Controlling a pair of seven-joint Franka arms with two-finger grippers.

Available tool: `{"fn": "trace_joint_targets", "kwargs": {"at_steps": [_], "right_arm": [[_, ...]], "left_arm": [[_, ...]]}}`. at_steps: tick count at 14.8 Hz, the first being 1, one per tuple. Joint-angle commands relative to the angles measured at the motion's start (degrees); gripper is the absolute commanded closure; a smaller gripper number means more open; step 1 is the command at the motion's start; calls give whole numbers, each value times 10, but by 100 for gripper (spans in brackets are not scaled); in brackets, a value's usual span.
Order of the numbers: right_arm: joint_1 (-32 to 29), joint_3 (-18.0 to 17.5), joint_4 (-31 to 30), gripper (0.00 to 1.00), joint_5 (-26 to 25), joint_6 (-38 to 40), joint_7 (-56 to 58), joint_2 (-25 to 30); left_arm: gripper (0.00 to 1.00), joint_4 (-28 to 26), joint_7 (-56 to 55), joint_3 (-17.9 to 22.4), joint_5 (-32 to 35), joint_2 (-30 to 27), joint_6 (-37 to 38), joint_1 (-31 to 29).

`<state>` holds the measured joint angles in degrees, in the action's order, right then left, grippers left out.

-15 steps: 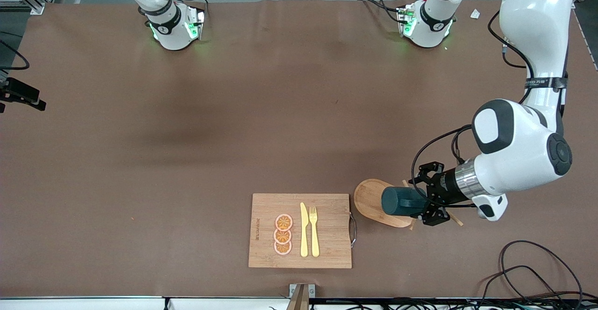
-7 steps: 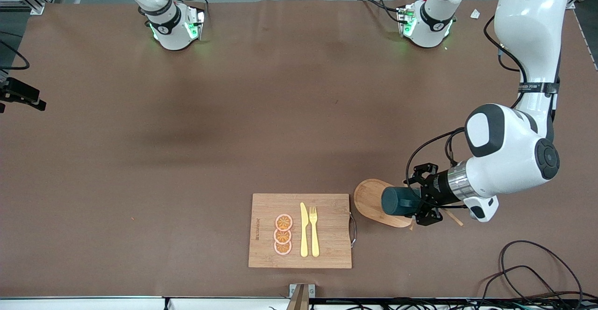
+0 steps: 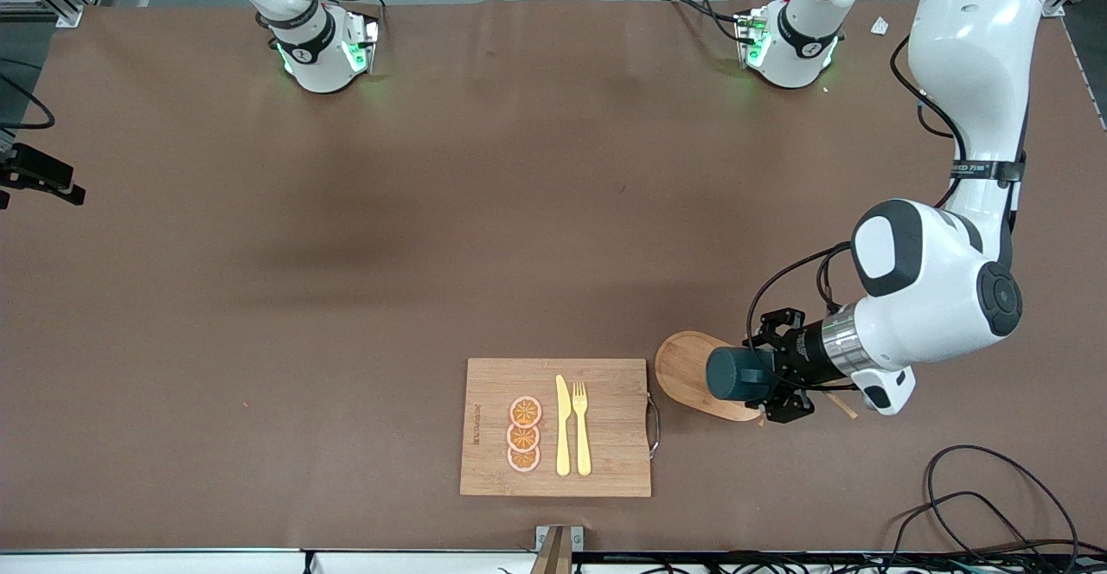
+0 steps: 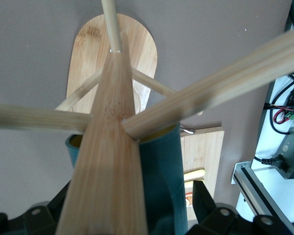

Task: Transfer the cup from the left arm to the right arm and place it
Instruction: 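Close the left gripper on the teal mug's rim, then lift the teal mug off the stand and carry it toward the table middle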

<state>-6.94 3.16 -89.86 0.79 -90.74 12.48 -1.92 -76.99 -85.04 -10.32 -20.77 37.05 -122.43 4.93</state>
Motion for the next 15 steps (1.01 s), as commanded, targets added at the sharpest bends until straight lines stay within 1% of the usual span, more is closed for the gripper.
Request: {"fn": "trace_joint_targets", "kwargs": {"at_steps": [1,3,4,5,6,11,13,15], "right_arm": [[-5,-4,-5,0,-3,0,6,7],[-4,-4,-5,0,-3,0,6,7],[-5,-5,-5,0,-3,0,6,7],[-5,-4,-5,0,-3,0,6,7],[-5,-5,-5,0,-3,0,6,7],[-5,-4,-5,0,-3,0,6,7],[-5,-4,-4,0,-3,0,6,7],[-6,-4,-4,0,-3,0,7,7]], "left_arm": [[4,9,-6,2,-9,8,-4,6],[27,10,-6,2,-9,8,-4,7],[36,10,-7,2,-9,8,-4,7],[42,10,-7,2,-9,7,-4,7],[45,11,-7,2,-9,4,-4,7],[46,11,-11,-16,1,-38,7,11],[46,11,-12,-21,10,-58,27,35],[46,11,-16,-22,44,-67,32,78]]}}
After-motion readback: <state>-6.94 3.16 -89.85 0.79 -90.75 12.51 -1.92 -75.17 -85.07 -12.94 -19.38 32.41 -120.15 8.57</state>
